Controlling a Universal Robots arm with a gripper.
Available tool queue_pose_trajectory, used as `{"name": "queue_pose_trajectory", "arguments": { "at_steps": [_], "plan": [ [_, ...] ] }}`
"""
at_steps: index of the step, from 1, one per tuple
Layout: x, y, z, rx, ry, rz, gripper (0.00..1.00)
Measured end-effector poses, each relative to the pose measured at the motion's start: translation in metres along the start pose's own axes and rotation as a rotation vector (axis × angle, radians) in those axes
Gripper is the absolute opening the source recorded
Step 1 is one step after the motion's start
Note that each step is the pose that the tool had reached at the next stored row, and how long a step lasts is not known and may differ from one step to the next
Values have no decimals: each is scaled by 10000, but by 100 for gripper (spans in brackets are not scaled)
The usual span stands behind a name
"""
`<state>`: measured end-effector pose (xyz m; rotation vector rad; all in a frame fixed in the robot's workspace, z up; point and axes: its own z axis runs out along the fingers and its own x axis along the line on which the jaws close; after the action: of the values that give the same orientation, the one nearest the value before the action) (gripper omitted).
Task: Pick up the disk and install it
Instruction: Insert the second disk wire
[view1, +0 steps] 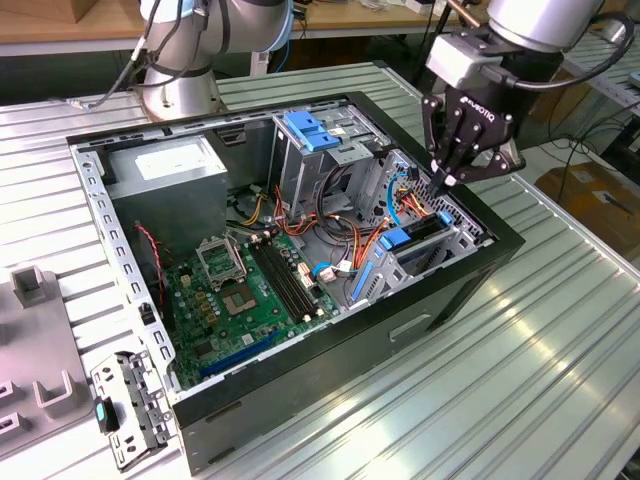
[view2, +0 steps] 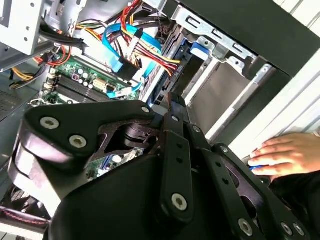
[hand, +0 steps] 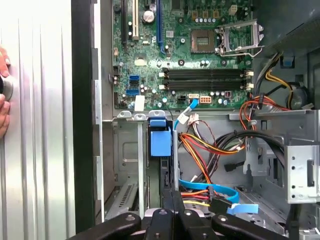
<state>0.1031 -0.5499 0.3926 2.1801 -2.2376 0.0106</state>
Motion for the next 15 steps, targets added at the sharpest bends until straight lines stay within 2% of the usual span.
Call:
{"name": "queue_pose_trajectory", "arguments": {
  "at_steps": [2,4,5,8,9,10,15],
  "plan": [
    [-13,-2,-27,0,5,1,11],
    [-61,-19,-36,-20,57,0,11],
    [-131,-35,-37,-62,111,-1,11],
    [-248,-45,-39,-138,148,-1,11],
    [-359,-67,-41,-420,278,-6,11],
    [-380,-67,-41,-484,287,-7,11],
    [-394,-68,-41,-492,287,-8,11]
  ]
}}
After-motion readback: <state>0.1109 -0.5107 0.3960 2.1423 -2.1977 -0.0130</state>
